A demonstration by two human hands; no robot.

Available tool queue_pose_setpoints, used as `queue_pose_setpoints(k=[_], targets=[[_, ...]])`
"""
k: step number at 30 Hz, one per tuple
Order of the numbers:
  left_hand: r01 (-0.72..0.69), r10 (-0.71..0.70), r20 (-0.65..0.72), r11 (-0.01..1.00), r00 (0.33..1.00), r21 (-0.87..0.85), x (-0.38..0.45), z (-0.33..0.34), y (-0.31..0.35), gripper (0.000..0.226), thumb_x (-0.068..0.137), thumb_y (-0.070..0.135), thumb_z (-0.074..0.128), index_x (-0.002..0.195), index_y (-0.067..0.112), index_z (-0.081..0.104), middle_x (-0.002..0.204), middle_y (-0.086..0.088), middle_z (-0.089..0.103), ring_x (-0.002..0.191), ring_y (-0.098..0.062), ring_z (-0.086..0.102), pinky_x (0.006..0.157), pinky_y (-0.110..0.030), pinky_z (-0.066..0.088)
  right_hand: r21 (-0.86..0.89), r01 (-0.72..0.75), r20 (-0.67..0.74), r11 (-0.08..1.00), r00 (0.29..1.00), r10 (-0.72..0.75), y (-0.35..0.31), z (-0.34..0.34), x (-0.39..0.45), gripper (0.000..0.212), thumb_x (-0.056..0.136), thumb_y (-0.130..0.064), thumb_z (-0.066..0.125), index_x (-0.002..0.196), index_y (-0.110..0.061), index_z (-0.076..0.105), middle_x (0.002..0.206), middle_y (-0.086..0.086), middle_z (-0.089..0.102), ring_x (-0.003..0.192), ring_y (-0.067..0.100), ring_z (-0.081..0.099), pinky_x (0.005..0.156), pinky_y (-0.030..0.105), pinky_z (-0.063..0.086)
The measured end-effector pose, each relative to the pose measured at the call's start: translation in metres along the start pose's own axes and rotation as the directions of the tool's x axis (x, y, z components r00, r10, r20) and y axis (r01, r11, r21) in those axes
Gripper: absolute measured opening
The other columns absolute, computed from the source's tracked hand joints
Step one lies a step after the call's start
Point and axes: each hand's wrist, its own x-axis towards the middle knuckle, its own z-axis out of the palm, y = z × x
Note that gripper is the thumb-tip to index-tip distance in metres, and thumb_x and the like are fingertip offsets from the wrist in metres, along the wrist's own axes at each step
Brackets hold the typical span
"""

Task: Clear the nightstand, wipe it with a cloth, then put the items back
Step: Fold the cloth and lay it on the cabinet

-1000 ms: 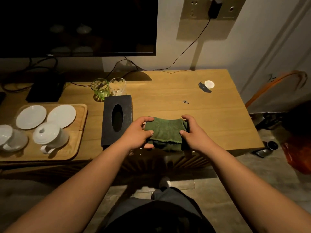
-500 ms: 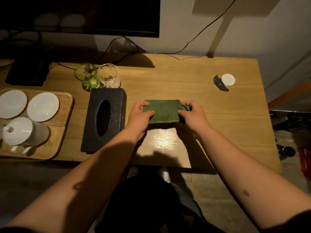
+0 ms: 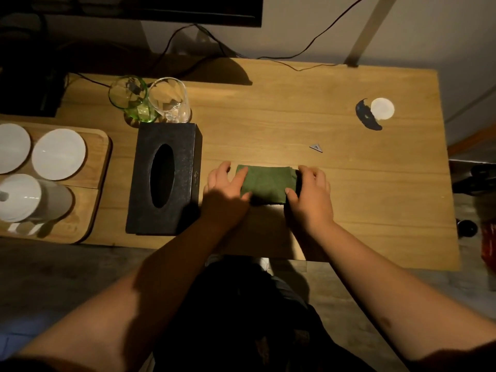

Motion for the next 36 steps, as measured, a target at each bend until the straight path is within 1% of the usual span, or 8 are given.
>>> queue_pose_setpoints(k=[3,5,7,9,16,24,28,36], targets=[[-0.297,0.295,0.035,0.940,0.955,0.169,-0.009,0.001,0.000,0.063,0.086,0.051,0.048,0.138,0.017,0.047,0.146,-0.025,0.037,0.130,-0.042,0.039,0.092,-0.052,0.043,-0.282,0.344,0.151,0.896,0.938,-0.313,0.000,0.005,-0.009,0.077,0.081,-0.055,0.055,0.145,-0.027,0.023,0.157,0.011,0.016,0.140,0.033,0.019,0.108,0.048,0.027],[-0.357,0.315,0.201,0.907,0.927,0.225,-0.021,0.010,-0.006,0.070,0.089,0.060,0.031,0.148,0.023,0.028,0.157,-0.020,0.017,0.143,-0.036,0.020,0.104,-0.053,0.033,-0.329,0.418,0.308,0.847,0.895,-0.322,0.005,0.014,-0.015,0.085,0.079,-0.065,0.045,0.149,-0.030,0.011,0.160,0.010,0.003,0.145,0.033,0.005,0.112,0.050,0.022],[-0.347,0.268,0.307,0.906,0.913,0.243,-0.027,0.021,-0.016,0.073,0.091,0.061,0.028,0.152,0.029,0.004,0.160,-0.012,-0.007,0.147,-0.028,-0.002,0.113,-0.056,0.017,-0.326,0.405,0.374,0.854,0.885,-0.277,0.013,0.022,-0.020,0.092,0.078,-0.068,0.046,0.150,-0.033,0.000,0.160,0.009,-0.008,0.146,0.032,-0.004,0.115,0.050,0.018],[-0.329,0.242,0.332,0.914,0.912,0.238,-0.023,0.024,-0.020,0.076,0.089,0.064,0.024,0.151,0.032,-0.005,0.159,-0.008,-0.016,0.147,-0.024,-0.009,0.112,-0.059,0.010,-0.322,0.392,0.366,0.862,0.891,-0.268,0.016,0.027,-0.020,0.094,0.078,-0.071,0.045,0.149,-0.035,-0.005,0.159,0.009,-0.013,0.146,0.031,-0.009,0.115,0.048,0.013],[-0.324,0.246,0.265,0.893,0.932,0.311,-0.012,0.018,-0.017,0.082,0.086,0.070,0.034,0.152,0.031,0.005,0.161,-0.011,-0.007,0.148,-0.024,0.002,0.110,-0.060,0.020,-0.366,0.332,0.392,0.869,0.902,-0.180,0.007,0.031,-0.004,0.097,0.076,-0.079,0.037,0.145,-0.039,-0.018,0.156,0.003,-0.028,0.143,0.026,-0.022,0.114,0.049,-0.003],[-0.270,0.157,0.450,0.942,0.879,0.198,0.002,0.000,-0.004,0.094,0.085,0.057,0.051,0.150,0.030,-0.010,0.157,-0.004,-0.027,0.145,-0.021,-0.020,0.115,-0.055,0.003,-0.388,0.331,0.445,0.860,0.885,-0.140,-0.003,0.017,-0.004,0.096,0.076,-0.081,0.033,0.145,-0.039,-0.020,0.153,-0.001,-0.033,0.141,0.026,-0.028,0.111,0.056,-0.008],[-0.308,0.233,0.356,0.936,0.905,0.172,-0.004,-0.020,-0.002,0.092,0.084,0.063,0.043,0.150,0.028,-0.010,0.157,-0.005,-0.024,0.145,-0.022,-0.019,0.114,-0.057,0.005,-0.395,0.278,0.366,0.875,0.922,-0.127,-0.011,0.003,-0.019,0.100,0.075,-0.078,0.040,0.146,-0.037,-0.018,0.155,0.001,-0.030,0.141,0.028,-0.027,0.110,0.059,-0.007],[-0.444,0.362,0.353,0.877,0.863,0.184,-0.005,-0.063,0.002,0.095,0.081,0.067,0.043,0.149,0.030,-0.013,0.158,-0.006,-0.023,0.145,-0.025,-0.016,0.112,-0.059,0.007,-0.361,0.014,0.179,0.933,0.982,0.054,-0.024,-0.010,-0.073,0.101,0.076,-0.076,0.045,0.147,-0.036,-0.015,0.155,0.000,-0.029,0.143,0.026,-0.022,0.111,0.058,-0.003]])
